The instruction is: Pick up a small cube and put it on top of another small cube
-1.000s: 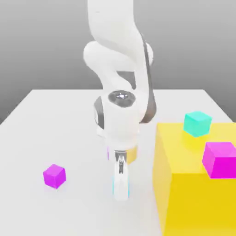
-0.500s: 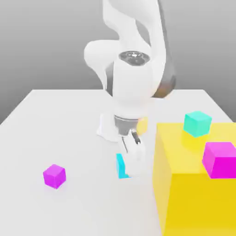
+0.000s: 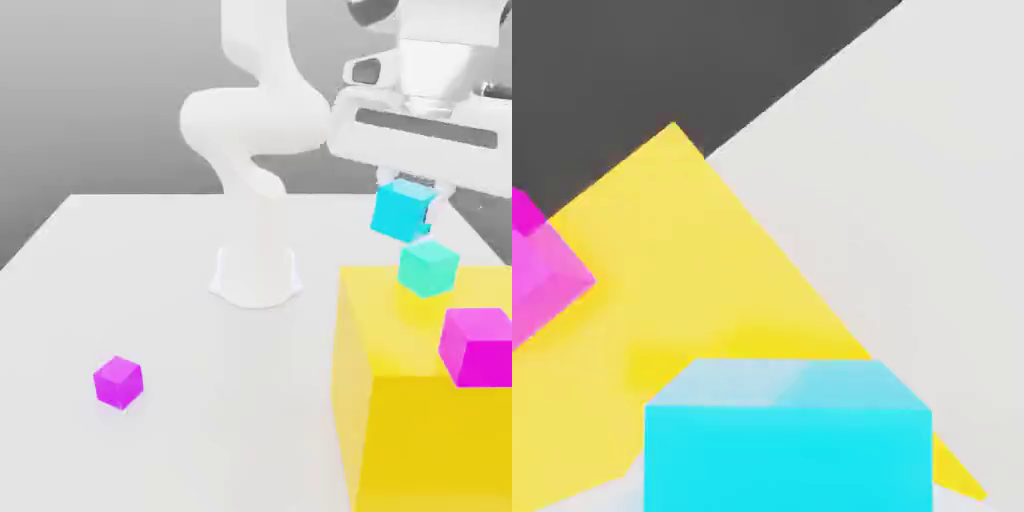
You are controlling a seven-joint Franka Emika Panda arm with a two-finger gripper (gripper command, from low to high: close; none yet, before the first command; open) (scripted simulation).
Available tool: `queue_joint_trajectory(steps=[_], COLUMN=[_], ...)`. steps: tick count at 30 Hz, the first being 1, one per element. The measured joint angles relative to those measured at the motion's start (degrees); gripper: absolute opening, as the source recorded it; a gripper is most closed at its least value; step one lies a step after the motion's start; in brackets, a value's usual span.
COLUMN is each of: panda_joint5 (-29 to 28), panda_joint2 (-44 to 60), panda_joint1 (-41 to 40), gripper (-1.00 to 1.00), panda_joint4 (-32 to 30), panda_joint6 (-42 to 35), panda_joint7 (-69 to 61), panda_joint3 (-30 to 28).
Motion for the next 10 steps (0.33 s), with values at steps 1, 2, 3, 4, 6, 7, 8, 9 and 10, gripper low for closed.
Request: queue_joint_trajectory(steps=[1,2,3,4,6,7,8,9,10], panda_joint5=[1.3,2.0,2.5,2.7,2.9,2.9,2.9,2.9,2.9], panda_joint2=[0.0,0.5,1.2,2.0,2.9,2.9,2.9,2.9,2.9], panda_joint1=[0.6,0.9,0.8,0.9,0.9,0.9,0.9,0.9,0.9], gripper=[-1.0,-1.0,-1.0,-1.0,1.0,1.0,1.0,1.0,1.0], panda_joint4=[-0.8,-1.9,-3.2,-4.6,-6.0,-6.0,-6.0,-6.0,-6.0], panda_joint6=[0.5,2.0,3.9,6.2,8.3,8.3,8.3,8.3,8.3], panda_joint7=[-0.2,-0.3,-0.4,-0.4,-0.4,-0.4,-0.4,-0.4,-0.4], panda_joint3=[0.1,0.4,0.9,1.3,1.6,1.6,1.6,1.6,1.6])
